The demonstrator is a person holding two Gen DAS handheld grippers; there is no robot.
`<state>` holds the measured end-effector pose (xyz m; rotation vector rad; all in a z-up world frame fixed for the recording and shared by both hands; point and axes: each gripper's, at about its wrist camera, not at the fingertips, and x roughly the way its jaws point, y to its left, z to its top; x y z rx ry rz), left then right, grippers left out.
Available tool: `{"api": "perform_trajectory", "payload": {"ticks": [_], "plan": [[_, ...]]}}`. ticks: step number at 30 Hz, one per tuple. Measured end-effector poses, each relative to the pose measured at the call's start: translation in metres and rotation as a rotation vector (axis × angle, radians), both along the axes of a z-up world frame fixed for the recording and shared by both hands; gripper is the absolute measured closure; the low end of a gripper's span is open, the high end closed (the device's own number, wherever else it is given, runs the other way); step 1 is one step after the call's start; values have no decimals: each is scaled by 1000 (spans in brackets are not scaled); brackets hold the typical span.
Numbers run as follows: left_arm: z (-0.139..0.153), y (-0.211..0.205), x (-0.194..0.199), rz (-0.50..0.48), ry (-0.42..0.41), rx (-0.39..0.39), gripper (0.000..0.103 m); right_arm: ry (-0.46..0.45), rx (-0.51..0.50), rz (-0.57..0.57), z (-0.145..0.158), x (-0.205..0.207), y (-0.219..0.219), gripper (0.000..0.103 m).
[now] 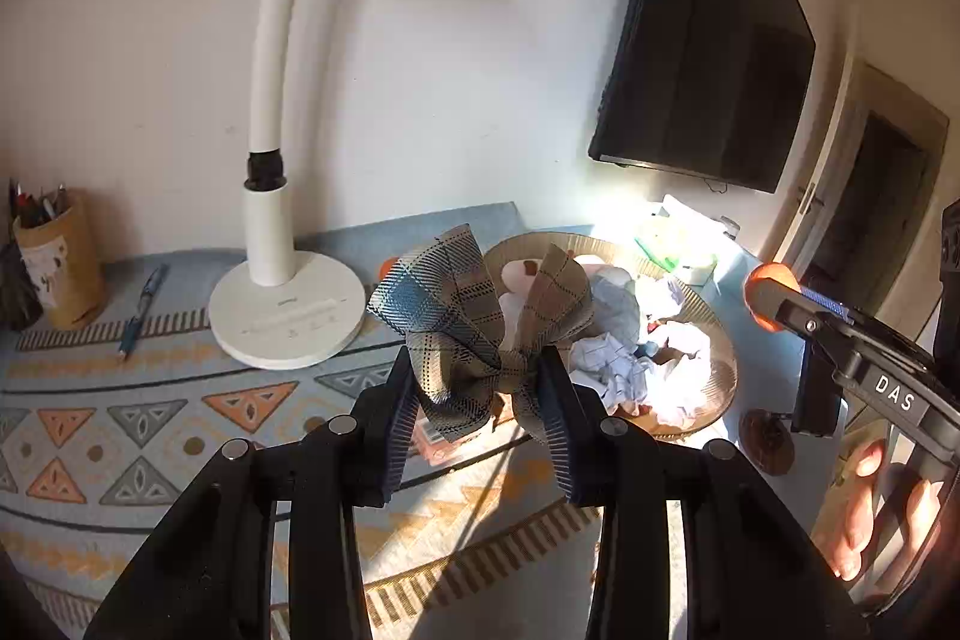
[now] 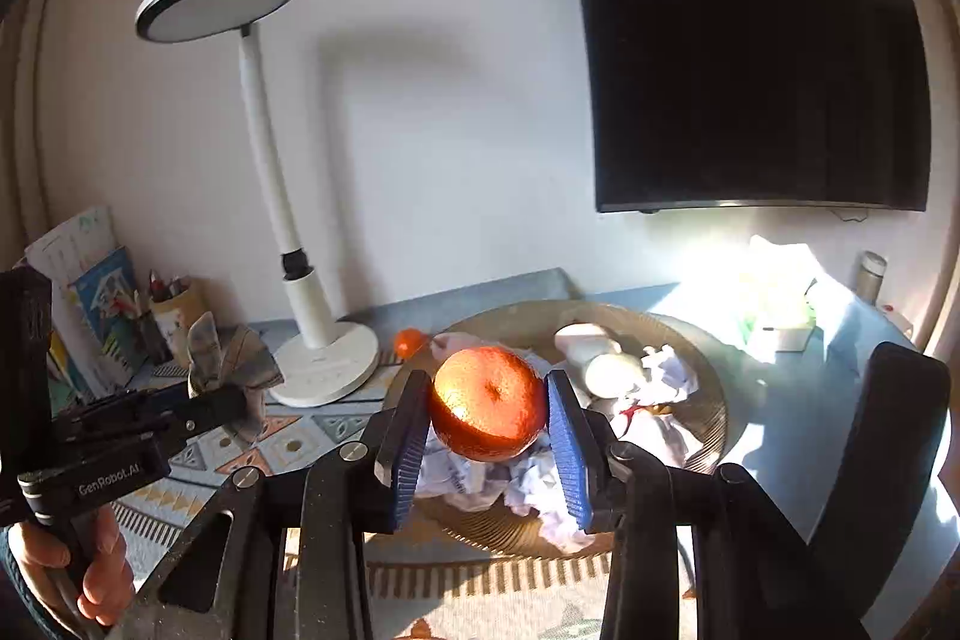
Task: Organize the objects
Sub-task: 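Carry bow and orange ball over the amber bowl and open both tools, then move both tools back toward the pink box and second orange ball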
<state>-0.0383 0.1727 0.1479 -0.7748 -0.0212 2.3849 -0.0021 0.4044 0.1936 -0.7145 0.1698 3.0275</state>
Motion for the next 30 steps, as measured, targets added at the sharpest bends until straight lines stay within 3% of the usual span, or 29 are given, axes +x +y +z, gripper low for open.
{"api": "perform_trajectory", "payload": {"ticks": [4,10,11,13,14,21,25,30], "plan": [[-2,59,-30,-54,-14,-5,68,-33,-112,-127,4,-30,54,66],[-29,100,-58,-86,-53,-41,63,-127,-115,-162,-21,-68,70,66],[-32,104,-59,-106,-65,-41,57,-151,-133,-154,-26,-73,72,65],[-36,106,-59,-105,-90,-53,17,-186,-176,-128,-36,-78,75,64],[-36,104,-57,-101,-85,-43,13,-190,-179,-123,-38,-78,75,63],[-21,39,-37,-60,-82,-8,12,-146,-142,-75,-29,-48,52,62],[-19,-36,-13,63,-80,57,12,-93,-134,37,-20,-18,7,38],[-39,-116,12,248,-117,71,12,-64,-92,204,-26,7,-69,36]]}}
